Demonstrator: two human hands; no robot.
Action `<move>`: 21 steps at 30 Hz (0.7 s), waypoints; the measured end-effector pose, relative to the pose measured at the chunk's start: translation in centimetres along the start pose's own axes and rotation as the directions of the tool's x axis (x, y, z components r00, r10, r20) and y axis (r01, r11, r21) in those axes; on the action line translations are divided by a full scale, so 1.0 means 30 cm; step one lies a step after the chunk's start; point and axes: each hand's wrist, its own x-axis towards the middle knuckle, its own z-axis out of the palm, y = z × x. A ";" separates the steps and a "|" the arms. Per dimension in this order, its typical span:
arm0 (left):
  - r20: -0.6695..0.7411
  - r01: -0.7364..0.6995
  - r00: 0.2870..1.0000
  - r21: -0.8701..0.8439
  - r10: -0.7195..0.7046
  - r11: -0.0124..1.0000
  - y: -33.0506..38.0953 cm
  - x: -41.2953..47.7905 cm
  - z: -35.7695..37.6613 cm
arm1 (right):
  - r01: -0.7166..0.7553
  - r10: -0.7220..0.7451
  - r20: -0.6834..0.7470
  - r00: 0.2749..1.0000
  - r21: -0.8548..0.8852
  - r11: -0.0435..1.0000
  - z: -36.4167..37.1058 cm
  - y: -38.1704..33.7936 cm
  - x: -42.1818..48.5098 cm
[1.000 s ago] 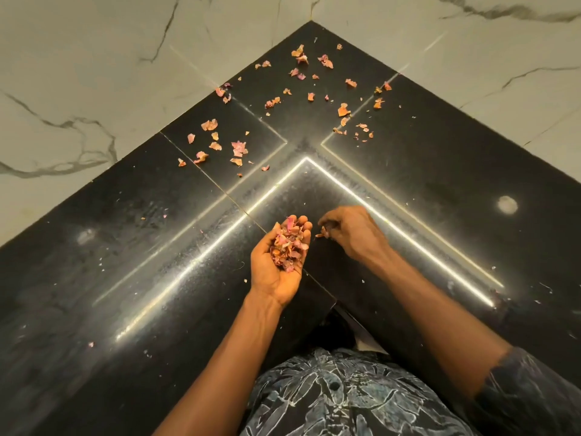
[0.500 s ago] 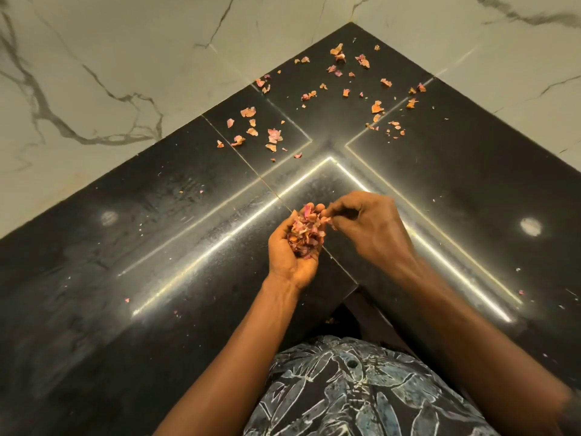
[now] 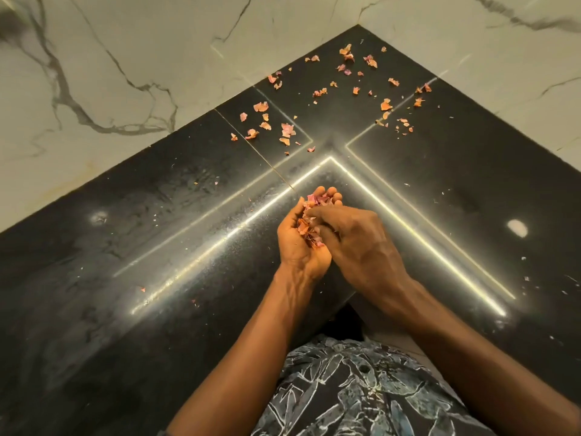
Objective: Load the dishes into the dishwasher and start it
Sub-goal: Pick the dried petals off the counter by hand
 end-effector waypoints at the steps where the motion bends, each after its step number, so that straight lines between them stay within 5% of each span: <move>1: 0.002 0.006 1.000 0.003 -0.006 1.000 0.002 -0.008 -0.001 | -0.026 0.026 -0.004 1.000 0.042 0.999 -0.001 0.002 -0.001; 5: -0.017 0.032 0.999 0.025 -0.032 0.999 0.008 -0.051 -0.034 | -0.108 0.120 -0.046 0.992 0.204 0.973 0.017 0.005 -0.036; 8: -0.013 0.023 1.000 0.069 -0.022 0.997 -0.001 -0.096 -0.049 | -0.236 0.359 -0.259 0.897 0.407 0.882 0.049 0.020 -0.075; 11: 0.009 0.041 0.999 0.106 -0.042 0.994 -0.025 -0.134 -0.036 | -0.258 0.698 -0.189 0.691 0.837 0.482 0.090 0.029 -0.117; 15: 0.046 0.066 0.996 0.181 -0.075 0.981 -0.112 -0.217 0.010 | -0.029 0.730 0.207 0.651 0.968 -0.249 0.126 0.001 -0.186; 17: 0.064 -0.001 0.998 0.244 -0.015 0.970 -0.152 -0.256 0.026 | 0.026 0.675 0.270 0.686 0.919 -0.393 0.122 0.004 -0.211; 21: 0.078 -0.160 0.987 0.337 0.141 0.928 -0.235 -0.305 0.027 | 0.038 0.609 0.295 0.736 0.880 -0.473 0.076 0.035 -0.282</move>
